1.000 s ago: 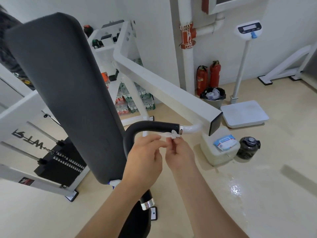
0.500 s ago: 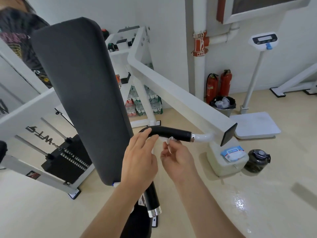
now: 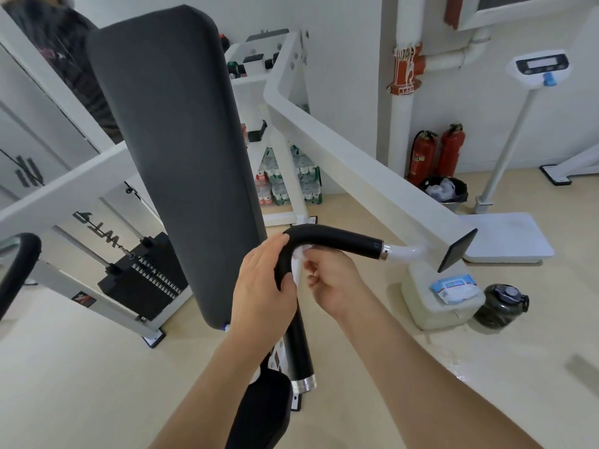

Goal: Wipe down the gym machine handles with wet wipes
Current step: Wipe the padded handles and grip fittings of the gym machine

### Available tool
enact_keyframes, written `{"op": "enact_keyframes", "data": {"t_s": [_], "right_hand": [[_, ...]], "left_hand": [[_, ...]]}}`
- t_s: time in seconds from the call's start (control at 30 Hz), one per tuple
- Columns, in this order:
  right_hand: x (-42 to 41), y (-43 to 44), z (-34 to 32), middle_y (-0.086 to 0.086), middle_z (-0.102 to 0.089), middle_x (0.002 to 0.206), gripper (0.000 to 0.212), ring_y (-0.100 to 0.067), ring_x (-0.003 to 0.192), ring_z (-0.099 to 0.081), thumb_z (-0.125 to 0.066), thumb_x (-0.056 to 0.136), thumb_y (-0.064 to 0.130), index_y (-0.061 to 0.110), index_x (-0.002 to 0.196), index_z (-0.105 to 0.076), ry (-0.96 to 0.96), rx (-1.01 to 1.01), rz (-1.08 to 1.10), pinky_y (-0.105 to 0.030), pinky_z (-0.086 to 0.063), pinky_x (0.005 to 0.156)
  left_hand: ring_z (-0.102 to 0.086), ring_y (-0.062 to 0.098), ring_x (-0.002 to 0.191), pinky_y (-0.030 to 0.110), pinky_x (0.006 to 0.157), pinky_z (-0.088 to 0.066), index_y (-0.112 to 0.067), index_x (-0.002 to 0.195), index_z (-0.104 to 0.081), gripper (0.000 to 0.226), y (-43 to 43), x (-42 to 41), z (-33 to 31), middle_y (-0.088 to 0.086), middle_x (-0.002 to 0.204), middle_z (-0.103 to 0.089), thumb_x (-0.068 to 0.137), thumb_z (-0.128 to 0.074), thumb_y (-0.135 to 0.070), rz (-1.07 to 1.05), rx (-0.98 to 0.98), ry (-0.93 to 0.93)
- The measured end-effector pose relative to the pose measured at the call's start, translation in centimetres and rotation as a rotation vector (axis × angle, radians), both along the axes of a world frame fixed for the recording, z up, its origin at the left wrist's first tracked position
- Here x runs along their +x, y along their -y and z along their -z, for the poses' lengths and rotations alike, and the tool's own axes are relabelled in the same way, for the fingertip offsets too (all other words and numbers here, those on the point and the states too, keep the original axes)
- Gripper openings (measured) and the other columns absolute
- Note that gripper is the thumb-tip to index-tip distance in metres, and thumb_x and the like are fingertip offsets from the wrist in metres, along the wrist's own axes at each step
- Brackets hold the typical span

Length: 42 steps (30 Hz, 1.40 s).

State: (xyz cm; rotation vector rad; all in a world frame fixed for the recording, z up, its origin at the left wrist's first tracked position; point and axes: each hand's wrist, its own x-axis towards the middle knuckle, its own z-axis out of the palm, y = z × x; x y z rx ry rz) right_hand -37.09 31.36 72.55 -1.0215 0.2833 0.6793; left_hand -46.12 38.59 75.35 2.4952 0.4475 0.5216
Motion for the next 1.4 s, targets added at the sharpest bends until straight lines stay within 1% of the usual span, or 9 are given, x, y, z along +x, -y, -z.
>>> {"op": "enact_keyframes", "data": {"t_s": [0.1,0.17,0.43,0.57,0.67,0.87,1.07,1.2,1.4], "right_hand": [[-0.5,0.3,-0.6,0.003,-0.054,0.067,0.027,-0.007,0.055,-0.043,-0.050,0.090,0.000,0.020,0.078,-0.063,0.170,-0.158,-0.150,-0.020,-0.029,0.046],[-1.1,0.9,-1.0,0.013,-0.059,0.056,0.029,0.002,0.049,-0.049,-0.051,0.092,0.005,0.022,0.077,-0.068,0.306,-0.228,-0.249,-0.014,-0.034,0.048],[-1.1,1.8,-1.0,-0.010,-0.073,0.091,0.022,-0.026,0.089,-0.065,-0.053,0.092,0.012,0.019,0.094,-0.074,0.641,-0.515,-0.403,-0.028,-0.050,0.075],[-1.1,0.2,-0.7,-0.007,-0.071,0.090,0.024,-0.018,0.078,-0.065,-0.054,0.088,0.006,0.011,0.105,-0.071,0.628,-0.601,-0.274,-0.021,-0.047,0.059],[-2.0,0.8,-0.5,0.000,-0.069,0.083,0.015,-0.013,0.078,-0.063,-0.060,0.089,0.016,0.010,0.096,-0.072,0.668,-0.632,-0.223,-0.023,-0.049,0.070],[-3.1,2.8,-1.0,-0.006,-0.070,0.073,0.017,-0.007,0.068,-0.060,-0.064,0.087,0.021,0.009,0.084,-0.075,0.718,-0.593,-0.320,-0.026,-0.049,0.076],[-4.0,2.2,-0.3,0.002,-0.070,0.075,0.016,-0.014,0.075,-0.064,-0.061,0.082,0.008,0.016,0.083,-0.074,0.683,-0.695,-0.307,-0.030,-0.051,0.079],[-6.3,5.8,-0.5,0.003,-0.064,0.063,0.018,-0.005,0.058,-0.057,-0.065,0.080,0.003,0.017,0.072,-0.072,0.650,-0.708,-0.573,-0.015,-0.046,0.062],[-6.8,5.3,-0.4,-0.005,-0.069,0.072,0.021,-0.013,0.067,-0.060,-0.067,0.081,0.004,0.020,0.067,-0.071,0.636,-0.668,-0.410,-0.035,-0.054,0.078]], "left_hand": [[-0.049,0.003,0.116,0.023,0.099,-0.039,-0.041,0.128,-0.048,0.058,0.1,-0.2,-0.6,-0.037,0.106,-0.046,0.085,-0.060,-0.003,-0.014,-0.176,-0.009],[-0.058,-0.005,0.099,0.019,0.087,-0.047,-0.054,0.111,-0.051,0.059,-0.2,-0.1,-0.8,-0.036,0.093,-0.057,0.084,-0.061,-0.002,-0.024,-0.347,-0.009],[-0.067,0.010,0.100,0.038,0.101,-0.046,-0.035,0.109,-0.066,0.029,-2.6,-0.3,-0.3,-0.008,0.101,-0.074,0.092,-0.059,-0.012,0.071,-0.781,-0.164],[-0.069,0.020,0.101,0.042,0.102,-0.046,-0.018,0.111,-0.070,0.024,-3.4,-0.2,-0.1,0.005,0.103,-0.074,0.089,-0.064,-0.012,0.089,-0.943,-0.156],[-0.071,0.020,0.095,0.041,0.098,-0.049,-0.013,0.107,-0.070,0.023,-3.0,-0.7,0.4,0.007,0.097,-0.075,0.084,-0.068,-0.011,-0.014,-1.033,-0.078],[-0.070,0.018,0.097,0.039,0.099,-0.049,-0.012,0.118,-0.064,0.034,-1.4,-2.4,2.1,0.004,0.100,-0.075,0.084,-0.069,-0.010,-0.097,-1.107,0.010],[-0.065,0.009,0.094,0.021,0.083,-0.049,-0.028,0.123,-0.057,0.050,-1.2,-3.8,2.1,-0.004,0.104,-0.068,0.081,-0.073,-0.007,-0.197,-0.853,0.085],[-0.063,0.014,0.088,0.025,0.083,-0.053,-0.029,0.113,-0.062,0.040,-0.3,-5.7,3.3,-0.004,0.100,-0.066,0.082,-0.070,-0.004,-0.159,-0.762,0.055],[-0.061,0.005,0.084,0.015,0.076,-0.052,-0.029,0.117,-0.061,0.045,0.5,-7.1,3.9,-0.008,0.105,-0.062,0.083,-0.066,0.000,-0.104,-0.652,0.038]]}}
